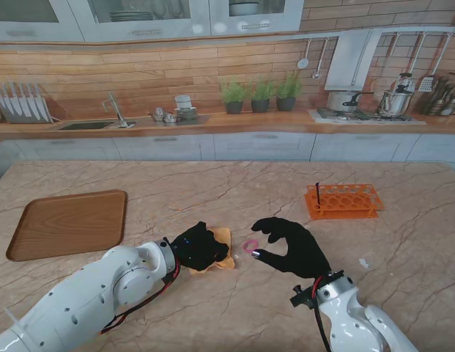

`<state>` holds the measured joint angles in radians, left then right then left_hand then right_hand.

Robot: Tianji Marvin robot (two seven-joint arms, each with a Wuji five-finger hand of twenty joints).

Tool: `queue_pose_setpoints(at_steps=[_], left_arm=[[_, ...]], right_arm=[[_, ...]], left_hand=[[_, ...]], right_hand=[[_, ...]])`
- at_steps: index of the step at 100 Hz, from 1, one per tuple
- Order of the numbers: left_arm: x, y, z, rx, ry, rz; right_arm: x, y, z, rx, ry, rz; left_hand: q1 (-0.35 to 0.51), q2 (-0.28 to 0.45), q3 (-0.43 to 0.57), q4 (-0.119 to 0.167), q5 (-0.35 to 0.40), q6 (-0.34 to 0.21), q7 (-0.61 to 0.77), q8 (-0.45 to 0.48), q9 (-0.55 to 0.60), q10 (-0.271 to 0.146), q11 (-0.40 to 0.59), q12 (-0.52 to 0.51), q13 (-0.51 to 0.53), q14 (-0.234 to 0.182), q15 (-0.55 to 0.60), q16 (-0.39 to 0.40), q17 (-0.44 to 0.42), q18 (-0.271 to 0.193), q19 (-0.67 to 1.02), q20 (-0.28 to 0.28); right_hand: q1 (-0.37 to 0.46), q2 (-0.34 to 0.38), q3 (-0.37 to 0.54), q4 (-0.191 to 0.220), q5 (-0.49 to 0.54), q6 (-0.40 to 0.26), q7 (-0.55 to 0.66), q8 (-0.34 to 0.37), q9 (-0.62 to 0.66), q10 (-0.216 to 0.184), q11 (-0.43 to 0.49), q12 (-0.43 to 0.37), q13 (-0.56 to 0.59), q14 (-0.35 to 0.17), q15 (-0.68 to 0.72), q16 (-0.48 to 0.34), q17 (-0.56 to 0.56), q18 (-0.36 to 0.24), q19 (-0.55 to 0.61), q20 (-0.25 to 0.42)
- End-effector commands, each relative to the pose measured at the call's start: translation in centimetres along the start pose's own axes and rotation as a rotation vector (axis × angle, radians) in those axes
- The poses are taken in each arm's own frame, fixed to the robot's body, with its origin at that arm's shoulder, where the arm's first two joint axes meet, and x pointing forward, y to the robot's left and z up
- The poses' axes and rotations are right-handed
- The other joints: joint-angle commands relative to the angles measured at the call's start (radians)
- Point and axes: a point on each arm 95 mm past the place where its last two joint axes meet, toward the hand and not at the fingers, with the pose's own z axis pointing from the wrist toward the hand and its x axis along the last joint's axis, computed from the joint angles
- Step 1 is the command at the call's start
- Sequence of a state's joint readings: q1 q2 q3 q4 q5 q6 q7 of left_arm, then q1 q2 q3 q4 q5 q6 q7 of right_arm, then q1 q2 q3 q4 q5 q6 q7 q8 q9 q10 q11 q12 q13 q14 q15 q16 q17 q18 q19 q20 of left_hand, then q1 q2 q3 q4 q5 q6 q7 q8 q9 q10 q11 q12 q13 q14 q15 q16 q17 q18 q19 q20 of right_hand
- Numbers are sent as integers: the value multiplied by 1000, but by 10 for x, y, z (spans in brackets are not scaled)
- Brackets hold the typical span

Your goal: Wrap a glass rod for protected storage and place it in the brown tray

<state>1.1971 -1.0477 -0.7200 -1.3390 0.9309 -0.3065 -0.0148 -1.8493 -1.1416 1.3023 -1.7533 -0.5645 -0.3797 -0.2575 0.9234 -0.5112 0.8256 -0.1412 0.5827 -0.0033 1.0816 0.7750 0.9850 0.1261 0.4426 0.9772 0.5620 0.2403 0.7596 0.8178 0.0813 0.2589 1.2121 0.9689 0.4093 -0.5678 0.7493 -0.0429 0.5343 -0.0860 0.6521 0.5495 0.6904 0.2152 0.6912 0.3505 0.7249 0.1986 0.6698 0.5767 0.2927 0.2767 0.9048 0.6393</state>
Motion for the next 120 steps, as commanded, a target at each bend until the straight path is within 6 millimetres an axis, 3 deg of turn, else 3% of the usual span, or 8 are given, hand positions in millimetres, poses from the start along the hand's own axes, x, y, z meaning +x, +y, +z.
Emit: queue_pose_setpoints(at_steps=[1,21,29,35,52,64,76,120], left_arm=[[4,2,-1,-13,8,-9],[6,2,-3,-36,15,-22],[6,2,-4,-47,15,-38],[6,2,-6,-68,15,-45],[4,0,-10,-95,15,-52],[4,0,-13,-90,10,-61],[3,-1,-16,-71,5,-65],[-4,-11,-36,154,-28,-126]], right_arm=[[1,-2,-1,0,0,4],[1,-2,-1,0,-3,2],[1,-3,-1,-1,-4,1],[0,-3,-1,0,-5,1],[0,-3,-1,1,-7,-2],[-1,-3,-1,3,-9,-4],[-1,-3,-1,4,-9,-8],[-4,-3,1,5,-12,-30]], left_hand=[[61,32,-1,-33,4,-59,-6,-13,-16,-5,-36,-10,-16,-11,-21,-16,-18,-8,-10,-8],[67,30,-9,-41,27,-50,-65,-121,-24,7,-82,-51,-20,-9,-55,-44,-23,10,-59,-36],[-17,-24,78,-31,38,-32,-109,-194,-67,20,-53,-119,-31,-1,-85,-68,-36,25,-107,-68],[-68,-35,85,-20,27,-24,-140,-212,-116,27,-11,-176,-44,-2,-104,-79,-48,27,-135,-81],[-121,-51,-58,-43,2,0,-234,-226,-208,35,42,-392,-69,4,-148,-99,-66,34,-180,-96],[-201,-11,-114,-16,-1,16,-298,-218,-234,42,27,-408,-81,7,-163,-104,-73,36,-195,-99],[-216,11,-131,-8,-6,22,-321,-215,-251,46,17,-413,-86,8,-169,-106,-75,38,-201,-99],[-201,21,-162,-11,14,22,-344,-198,-249,54,10,-419,-74,14,-175,-109,-64,62,-263,-135]], right_hand=[[-31,17,11,11,11,-5,-1,-6,12,0,12,12,19,2,23,14,-5,7,34,-7],[-30,15,12,11,10,-6,0,-5,12,1,12,12,20,2,23,14,-4,8,34,-7],[-29,16,15,11,11,-6,0,-5,11,0,12,12,20,2,23,14,-3,8,35,-7],[-28,15,15,11,11,-6,1,-5,12,0,12,12,20,-1,23,14,-3,7,35,-7],[-26,12,19,10,11,-6,1,-5,12,-1,13,12,21,-1,23,14,-3,7,35,-8],[-26,7,23,9,10,-6,1,-5,12,-1,14,13,20,0,23,14,-2,7,36,-8],[-25,4,26,9,11,-6,3,-4,13,-2,14,13,21,-1,23,14,-2,7,36,-8],[-27,3,30,7,12,-7,4,-4,12,-2,14,13,22,-1,24,14,-2,7,36,-9]])
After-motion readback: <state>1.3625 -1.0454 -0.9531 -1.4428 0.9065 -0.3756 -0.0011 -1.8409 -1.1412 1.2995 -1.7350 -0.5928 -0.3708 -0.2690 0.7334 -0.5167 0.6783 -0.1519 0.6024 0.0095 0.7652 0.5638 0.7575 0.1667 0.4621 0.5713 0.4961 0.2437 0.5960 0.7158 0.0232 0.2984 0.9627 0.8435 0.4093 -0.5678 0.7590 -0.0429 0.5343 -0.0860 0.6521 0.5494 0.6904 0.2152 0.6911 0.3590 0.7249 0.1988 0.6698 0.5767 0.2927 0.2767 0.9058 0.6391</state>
